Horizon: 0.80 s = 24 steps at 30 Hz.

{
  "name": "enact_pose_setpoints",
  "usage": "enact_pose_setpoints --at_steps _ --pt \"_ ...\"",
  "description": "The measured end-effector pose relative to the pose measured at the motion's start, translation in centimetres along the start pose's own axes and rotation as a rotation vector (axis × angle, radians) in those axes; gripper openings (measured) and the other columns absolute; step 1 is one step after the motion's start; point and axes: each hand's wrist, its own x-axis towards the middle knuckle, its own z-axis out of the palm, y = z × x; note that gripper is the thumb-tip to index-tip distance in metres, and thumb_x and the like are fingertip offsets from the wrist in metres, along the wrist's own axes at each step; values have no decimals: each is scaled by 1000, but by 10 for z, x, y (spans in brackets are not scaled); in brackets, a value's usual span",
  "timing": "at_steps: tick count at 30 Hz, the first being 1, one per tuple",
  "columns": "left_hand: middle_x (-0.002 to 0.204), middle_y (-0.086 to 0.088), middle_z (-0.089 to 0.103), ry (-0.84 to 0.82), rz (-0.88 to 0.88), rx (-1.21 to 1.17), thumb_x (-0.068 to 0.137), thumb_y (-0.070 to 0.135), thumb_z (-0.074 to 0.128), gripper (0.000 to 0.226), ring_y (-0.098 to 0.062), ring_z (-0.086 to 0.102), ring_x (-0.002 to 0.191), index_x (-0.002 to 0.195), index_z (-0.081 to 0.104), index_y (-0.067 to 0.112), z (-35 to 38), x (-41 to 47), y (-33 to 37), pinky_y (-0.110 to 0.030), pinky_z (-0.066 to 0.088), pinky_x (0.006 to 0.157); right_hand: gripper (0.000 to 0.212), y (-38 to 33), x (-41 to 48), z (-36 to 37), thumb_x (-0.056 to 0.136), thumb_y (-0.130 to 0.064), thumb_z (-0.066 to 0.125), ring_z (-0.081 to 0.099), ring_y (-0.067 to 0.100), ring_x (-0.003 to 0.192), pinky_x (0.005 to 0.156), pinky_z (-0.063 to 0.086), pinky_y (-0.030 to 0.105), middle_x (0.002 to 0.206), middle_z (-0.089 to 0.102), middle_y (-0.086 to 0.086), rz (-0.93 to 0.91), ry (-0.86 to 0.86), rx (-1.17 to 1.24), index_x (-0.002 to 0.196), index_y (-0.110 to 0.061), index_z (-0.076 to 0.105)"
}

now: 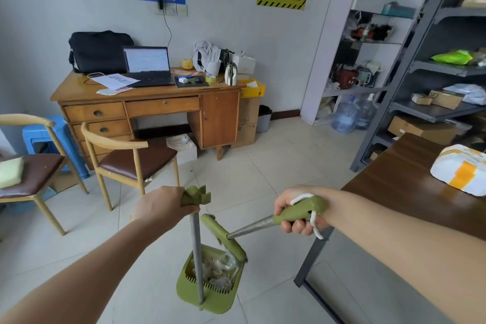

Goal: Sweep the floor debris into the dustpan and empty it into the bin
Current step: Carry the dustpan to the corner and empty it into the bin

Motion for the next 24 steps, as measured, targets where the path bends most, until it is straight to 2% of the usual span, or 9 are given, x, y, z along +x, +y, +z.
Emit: enact_pose_setpoints --at_steps 6,12,20,24 --pt "75 7 57 24 9 -4 81 66 57 39 -17 60 74 75 49 28 8 52 26 -29 46 56 17 -17 22 -55 91 -19 42 41 9 31 31 24 11 61 49 3 7 19 -6 80 -7 44" --pt "71 9 54 14 8 -7 82 65 58 39 -17 58 71 72 46 28 11 105 49 -28 42 54 19 -38 45 -101 91 -21 42 42 9 31 30 25 12 56 50 3 28 11 3 78 -7 45" --pt "74 8 56 -4 67 -20 82 65 58 38 -17 59 73 79 50 28 24 204 65 -28 42 56 15 -79 88 -156 91 -19 41 42 9 31 32 25 12 60 50 4 19 30 40 88 -5 45" --pt "77 7 59 -14 115 -22 82 65 58 38 -17 60 74 81 52 27 28 259 68 -29 44 57 17 -109 105 -188 91 -20 41 42 9 31 31 25 13 60 49 3 26 34 47 84 -6 45"
